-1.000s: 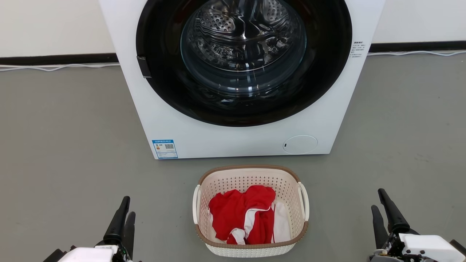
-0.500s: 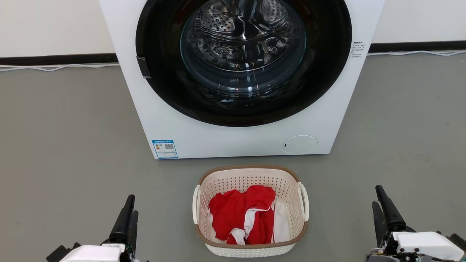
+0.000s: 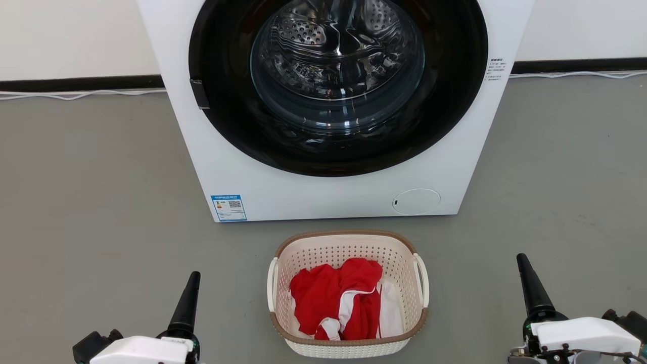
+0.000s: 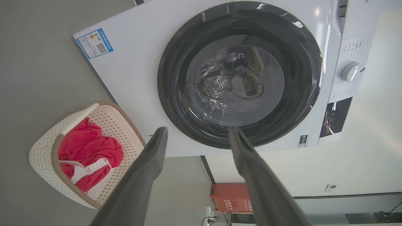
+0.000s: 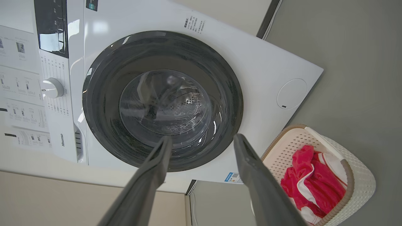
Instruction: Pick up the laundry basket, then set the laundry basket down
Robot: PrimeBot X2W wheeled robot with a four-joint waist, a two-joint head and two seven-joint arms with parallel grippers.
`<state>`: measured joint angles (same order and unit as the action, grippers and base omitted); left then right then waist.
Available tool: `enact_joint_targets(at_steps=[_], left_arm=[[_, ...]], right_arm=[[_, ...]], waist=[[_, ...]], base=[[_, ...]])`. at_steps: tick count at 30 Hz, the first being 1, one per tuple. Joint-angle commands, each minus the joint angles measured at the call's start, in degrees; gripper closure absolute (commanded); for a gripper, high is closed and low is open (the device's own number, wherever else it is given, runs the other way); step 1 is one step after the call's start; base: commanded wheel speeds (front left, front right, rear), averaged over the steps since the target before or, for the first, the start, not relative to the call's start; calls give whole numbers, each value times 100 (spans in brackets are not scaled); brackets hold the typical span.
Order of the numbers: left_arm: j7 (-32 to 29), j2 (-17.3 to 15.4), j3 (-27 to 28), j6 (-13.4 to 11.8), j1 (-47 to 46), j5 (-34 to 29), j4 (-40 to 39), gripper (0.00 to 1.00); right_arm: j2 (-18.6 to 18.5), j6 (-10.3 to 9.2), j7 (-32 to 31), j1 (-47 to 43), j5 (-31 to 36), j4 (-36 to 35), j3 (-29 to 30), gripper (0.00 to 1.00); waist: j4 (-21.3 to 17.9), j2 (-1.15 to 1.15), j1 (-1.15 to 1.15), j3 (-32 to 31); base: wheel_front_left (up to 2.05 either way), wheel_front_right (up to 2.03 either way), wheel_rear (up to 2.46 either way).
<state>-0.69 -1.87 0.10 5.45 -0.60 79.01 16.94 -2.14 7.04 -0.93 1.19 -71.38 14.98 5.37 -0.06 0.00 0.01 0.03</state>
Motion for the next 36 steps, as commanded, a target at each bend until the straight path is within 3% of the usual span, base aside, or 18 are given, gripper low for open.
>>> enact_joint_targets(at_steps=[1,36], left_arm=[[53,-47,16,-36,-268,-202,-153,0],[624,-67,-164,-6,-312,-2975,-135,0]], right_arm=[[-67,13,87,78,261,-215,-54,0],[-189,25,655,74,3131,-179,-266,0]], waist=[[-2,0,-1,0],[-34,0,-1,-46]], base=[[0,0,0],[0,0,0]])
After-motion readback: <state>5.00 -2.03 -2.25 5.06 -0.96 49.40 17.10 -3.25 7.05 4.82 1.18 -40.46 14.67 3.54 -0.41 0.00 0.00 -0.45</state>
